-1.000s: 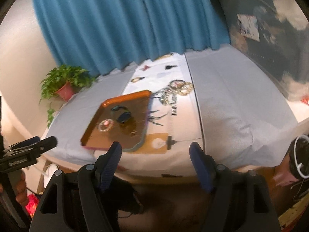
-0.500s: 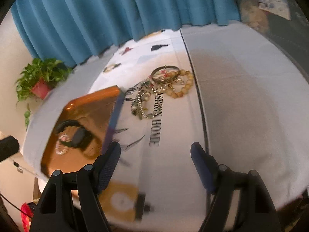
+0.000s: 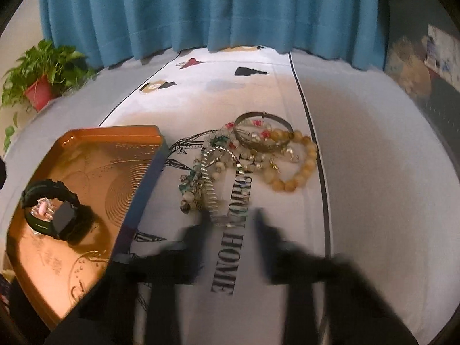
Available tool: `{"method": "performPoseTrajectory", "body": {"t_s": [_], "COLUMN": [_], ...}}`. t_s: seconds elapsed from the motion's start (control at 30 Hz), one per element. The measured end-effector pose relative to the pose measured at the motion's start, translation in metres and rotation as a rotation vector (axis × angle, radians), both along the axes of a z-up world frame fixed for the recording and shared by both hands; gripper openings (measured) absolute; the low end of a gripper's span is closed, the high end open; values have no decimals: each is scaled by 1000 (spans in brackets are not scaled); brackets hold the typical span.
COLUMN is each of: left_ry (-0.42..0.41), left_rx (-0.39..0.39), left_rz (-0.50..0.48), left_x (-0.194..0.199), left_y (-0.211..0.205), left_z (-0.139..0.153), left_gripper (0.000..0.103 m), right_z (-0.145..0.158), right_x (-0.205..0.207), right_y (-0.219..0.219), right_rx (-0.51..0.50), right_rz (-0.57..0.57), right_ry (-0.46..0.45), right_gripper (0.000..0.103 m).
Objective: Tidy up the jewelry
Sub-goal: 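Reach the right gripper into the jewelry pile and grasp the silver chain bracelet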
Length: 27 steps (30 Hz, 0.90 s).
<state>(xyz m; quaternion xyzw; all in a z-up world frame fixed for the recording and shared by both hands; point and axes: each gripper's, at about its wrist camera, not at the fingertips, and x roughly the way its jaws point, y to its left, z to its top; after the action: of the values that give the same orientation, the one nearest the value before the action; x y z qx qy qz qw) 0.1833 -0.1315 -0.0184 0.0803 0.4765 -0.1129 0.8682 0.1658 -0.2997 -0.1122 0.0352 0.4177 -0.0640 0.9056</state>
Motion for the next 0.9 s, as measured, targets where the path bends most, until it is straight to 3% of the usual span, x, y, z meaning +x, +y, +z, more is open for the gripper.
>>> {"method": "performPoseTrajectory", "body": {"t_s": [0.03,0.17,0.4,0.63,0.9], "left_ry": [4,12,118,192,277], "left_rx": [0,8,-31,-11,-20], "left_rz": [-5,-33,-125,-169,-120], "left_x": [2,6,26,64,98], "left_y": [-3,-19,-70,-126,-161], "left_z": [-1,-4,-15,-28,-45], "left_gripper": [96,96,96,96,96], "right_z": [1,11,35,27,22], "right_x": [-2,-21,-48,-57,-65], "right_y": [-2,-28,-78,-117,-147], "right_rx": [15,130,179,230,291], "right_rz": [2,-47,-124,-185,-231], "right_ry": [-5,-56,-155,-148,-152], "right_gripper": [4,4,4,4,4]}}
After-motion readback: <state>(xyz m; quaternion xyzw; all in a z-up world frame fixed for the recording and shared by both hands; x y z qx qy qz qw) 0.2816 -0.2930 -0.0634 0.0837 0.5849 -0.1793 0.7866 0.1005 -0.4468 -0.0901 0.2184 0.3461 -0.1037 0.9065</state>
